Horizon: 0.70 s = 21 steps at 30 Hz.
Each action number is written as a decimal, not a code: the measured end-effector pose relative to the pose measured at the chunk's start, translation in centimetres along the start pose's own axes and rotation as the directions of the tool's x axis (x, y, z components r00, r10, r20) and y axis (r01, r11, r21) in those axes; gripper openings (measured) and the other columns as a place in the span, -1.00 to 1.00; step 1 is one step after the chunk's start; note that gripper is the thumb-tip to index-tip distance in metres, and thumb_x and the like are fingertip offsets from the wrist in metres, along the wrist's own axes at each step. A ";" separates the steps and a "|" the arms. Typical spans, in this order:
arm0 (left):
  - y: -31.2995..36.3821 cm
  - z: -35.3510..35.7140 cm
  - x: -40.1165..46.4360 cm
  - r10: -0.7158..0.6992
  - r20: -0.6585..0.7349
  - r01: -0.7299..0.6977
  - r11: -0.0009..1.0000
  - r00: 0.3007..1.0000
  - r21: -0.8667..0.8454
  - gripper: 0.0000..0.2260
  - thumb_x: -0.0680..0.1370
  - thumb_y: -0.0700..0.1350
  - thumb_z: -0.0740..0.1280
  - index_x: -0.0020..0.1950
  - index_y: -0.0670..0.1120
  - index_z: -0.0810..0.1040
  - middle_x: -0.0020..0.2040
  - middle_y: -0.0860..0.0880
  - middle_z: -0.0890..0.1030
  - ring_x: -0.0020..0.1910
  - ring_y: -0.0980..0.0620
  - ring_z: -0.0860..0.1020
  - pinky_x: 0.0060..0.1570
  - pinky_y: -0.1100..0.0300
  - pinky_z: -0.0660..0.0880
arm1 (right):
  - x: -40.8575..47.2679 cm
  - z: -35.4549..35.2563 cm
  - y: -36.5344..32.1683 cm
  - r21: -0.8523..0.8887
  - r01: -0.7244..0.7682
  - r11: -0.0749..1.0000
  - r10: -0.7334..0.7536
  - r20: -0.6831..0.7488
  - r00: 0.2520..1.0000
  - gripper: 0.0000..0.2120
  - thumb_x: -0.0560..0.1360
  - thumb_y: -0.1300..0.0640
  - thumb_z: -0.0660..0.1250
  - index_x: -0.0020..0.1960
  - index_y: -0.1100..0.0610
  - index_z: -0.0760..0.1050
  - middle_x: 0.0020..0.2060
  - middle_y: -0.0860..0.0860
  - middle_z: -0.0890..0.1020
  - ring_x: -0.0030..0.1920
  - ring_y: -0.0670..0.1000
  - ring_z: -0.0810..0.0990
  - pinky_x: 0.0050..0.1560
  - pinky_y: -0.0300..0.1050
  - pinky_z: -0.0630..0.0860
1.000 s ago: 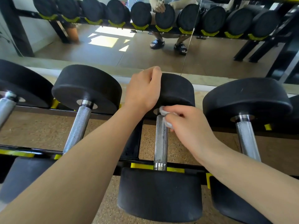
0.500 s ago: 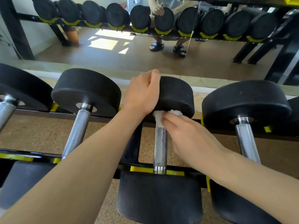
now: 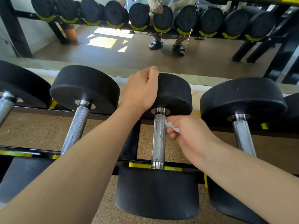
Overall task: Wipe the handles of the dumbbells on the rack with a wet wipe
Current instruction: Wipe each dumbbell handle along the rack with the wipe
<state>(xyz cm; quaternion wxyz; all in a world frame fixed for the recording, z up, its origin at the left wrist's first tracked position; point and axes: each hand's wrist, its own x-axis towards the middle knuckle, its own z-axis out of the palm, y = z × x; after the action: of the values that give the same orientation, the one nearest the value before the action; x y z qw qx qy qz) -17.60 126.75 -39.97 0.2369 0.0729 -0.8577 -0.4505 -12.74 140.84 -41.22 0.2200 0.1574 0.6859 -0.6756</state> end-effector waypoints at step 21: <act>-0.3 0.2 0.0 0.000 0.002 0.000 1.000 1.000 0.012 -0.48 0.66 0.12 -0.05 0.00 -0.16 0.62 -0.12 -0.13 0.63 -0.09 0.00 0.59 0.06 -0.13 0.57 | 1.6 -3.6 -0.2 -0.776 0.547 0.313 -0.521 0.341 0.783 -0.82 0.58 0.18 0.27 0.08 0.06 0.62 -0.07 -0.06 0.61 -0.13 -0.14 0.56 -0.16 -0.30 0.44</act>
<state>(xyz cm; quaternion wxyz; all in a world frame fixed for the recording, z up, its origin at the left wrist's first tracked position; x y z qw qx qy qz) -17.73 126.71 -40.25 0.2354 0.0737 -0.8606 -0.4455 -14.57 144.28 -41.89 0.0413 -0.2143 0.9320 -0.2895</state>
